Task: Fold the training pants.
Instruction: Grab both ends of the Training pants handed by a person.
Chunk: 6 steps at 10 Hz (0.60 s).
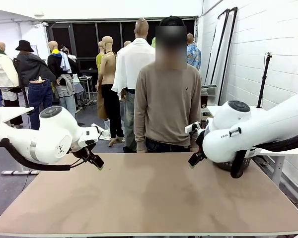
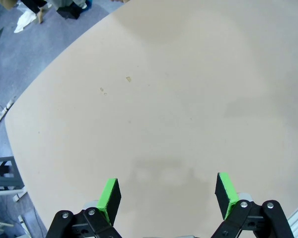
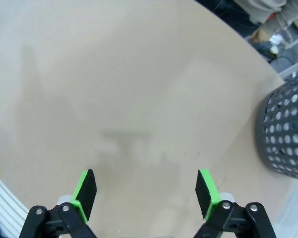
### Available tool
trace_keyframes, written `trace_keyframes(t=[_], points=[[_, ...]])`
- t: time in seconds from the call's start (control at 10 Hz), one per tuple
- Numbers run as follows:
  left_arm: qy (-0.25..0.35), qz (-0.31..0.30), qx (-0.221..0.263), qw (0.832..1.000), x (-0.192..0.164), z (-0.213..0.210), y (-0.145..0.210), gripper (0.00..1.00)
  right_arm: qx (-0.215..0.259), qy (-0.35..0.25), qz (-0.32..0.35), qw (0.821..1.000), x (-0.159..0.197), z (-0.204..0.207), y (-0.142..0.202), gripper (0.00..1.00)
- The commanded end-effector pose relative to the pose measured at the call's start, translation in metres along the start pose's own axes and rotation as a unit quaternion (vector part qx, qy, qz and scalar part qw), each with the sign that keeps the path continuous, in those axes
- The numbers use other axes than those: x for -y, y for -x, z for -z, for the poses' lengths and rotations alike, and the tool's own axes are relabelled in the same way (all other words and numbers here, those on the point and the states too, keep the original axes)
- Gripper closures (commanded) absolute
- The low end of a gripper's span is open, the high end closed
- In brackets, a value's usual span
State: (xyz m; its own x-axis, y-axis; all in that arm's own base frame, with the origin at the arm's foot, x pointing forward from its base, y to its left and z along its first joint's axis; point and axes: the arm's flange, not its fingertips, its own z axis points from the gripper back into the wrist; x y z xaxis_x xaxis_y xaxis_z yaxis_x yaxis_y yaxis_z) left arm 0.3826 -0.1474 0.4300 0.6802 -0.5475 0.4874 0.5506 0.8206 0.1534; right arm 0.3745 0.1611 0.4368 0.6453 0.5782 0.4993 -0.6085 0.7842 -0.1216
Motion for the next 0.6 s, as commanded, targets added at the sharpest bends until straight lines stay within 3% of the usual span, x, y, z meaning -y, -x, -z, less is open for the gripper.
trace_keyframes(t=[0.0, 0.5], points=[[-0.005, -0.006, -0.011, 1.0, 0.006, -0.029, -0.009, 0.0, -0.002, -0.025, -0.016, 1.0, 0.008, -0.023, -0.003, 0.0], [-0.02, 0.015, -0.004, 1.0, 0.013, -0.087, -0.019, 0.0, 0.016, -0.037, -0.039, 0.998, 0.009, -0.069, -0.008, 0.0]])
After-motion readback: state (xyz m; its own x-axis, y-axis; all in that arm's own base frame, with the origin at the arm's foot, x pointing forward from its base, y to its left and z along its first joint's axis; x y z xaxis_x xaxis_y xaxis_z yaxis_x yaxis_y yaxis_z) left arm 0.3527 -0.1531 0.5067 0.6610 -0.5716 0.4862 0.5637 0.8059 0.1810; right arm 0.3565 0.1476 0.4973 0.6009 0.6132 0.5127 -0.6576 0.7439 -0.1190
